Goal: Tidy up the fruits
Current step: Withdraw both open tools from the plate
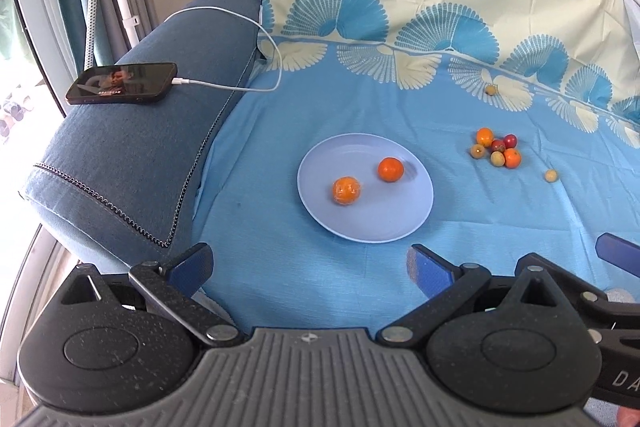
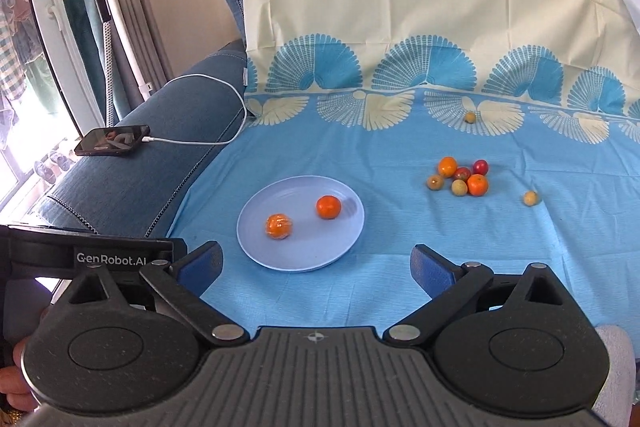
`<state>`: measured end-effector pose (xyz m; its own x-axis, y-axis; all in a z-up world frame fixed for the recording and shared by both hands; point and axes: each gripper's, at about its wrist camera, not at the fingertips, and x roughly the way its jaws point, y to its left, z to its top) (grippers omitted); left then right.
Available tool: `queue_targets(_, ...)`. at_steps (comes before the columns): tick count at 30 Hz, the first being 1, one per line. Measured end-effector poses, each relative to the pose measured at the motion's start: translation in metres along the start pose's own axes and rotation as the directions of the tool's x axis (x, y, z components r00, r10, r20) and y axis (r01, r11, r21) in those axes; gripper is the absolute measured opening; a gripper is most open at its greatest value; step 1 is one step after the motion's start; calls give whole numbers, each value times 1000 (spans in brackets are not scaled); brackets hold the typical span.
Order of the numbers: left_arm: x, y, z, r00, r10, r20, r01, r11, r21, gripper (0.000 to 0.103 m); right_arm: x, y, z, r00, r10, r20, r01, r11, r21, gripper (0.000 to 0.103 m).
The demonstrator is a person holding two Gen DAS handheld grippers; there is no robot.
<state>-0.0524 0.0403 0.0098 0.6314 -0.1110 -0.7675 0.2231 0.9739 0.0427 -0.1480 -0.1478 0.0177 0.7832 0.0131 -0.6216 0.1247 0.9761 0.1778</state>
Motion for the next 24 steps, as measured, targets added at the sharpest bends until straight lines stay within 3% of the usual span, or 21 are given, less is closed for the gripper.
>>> queue_targets(24,12,-2,6,1000,6,-29,-6,1000,7,103,13,-1,0,999,6,-45,-6,1000,9,100)
